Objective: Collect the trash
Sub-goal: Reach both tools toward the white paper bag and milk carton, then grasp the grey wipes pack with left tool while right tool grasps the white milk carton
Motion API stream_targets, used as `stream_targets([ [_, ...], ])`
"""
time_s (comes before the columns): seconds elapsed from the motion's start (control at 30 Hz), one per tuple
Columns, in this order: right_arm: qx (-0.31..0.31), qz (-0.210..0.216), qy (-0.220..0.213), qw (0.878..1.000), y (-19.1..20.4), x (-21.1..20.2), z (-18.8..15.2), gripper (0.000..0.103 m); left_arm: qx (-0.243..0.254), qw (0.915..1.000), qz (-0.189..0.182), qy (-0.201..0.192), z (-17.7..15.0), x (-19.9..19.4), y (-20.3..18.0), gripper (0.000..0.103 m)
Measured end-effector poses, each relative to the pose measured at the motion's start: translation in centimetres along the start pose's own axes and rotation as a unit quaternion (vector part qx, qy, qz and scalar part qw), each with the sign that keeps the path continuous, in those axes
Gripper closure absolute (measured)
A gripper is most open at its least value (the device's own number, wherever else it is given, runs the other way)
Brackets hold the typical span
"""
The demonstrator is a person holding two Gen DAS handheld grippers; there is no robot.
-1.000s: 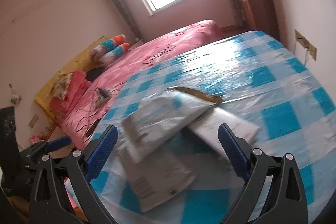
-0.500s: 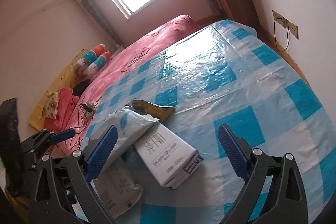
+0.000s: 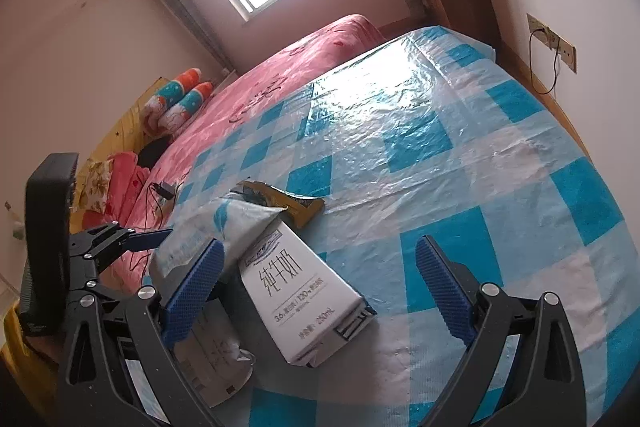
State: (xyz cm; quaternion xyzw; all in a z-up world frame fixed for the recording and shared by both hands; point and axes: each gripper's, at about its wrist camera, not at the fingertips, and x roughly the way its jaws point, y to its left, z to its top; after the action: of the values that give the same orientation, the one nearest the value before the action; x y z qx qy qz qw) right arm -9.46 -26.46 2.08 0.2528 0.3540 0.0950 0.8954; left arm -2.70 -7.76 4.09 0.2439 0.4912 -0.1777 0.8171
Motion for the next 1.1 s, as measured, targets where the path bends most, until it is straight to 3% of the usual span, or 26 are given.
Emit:
stream_targets([
  [0.13, -0.009, -0.005, 0.008, 1.000, 0.2, 0.5, -0.2, 0.008, -0.025, 0.9996, 0.010, 0.001, 0.2, 0.5, 0.7, 0.014],
  [0.33, -0.026, -0.007, 0.023, 0.999, 0.7, 1.3, -0.6, 0.008, -0.061, 0.9980, 0.011, -0.013, 0.2, 0.2, 1.8, 0.026],
  [0.57, -0.051, -0.017, 0.039, 0.998, 1.6, 2.5, -0.9, 0.008, -0.098, 0.9946, 0.008, -0.031, -0.6, -0.6, 3.0, 0.032],
  [1.1, -0.123, -0.034, 0.085, 0.988, 4.4, 4.8, -2.1, 0.008, -0.192, 0.9787, -0.002, -0.072, -5.6, -5.0, 7.0, 0.032],
])
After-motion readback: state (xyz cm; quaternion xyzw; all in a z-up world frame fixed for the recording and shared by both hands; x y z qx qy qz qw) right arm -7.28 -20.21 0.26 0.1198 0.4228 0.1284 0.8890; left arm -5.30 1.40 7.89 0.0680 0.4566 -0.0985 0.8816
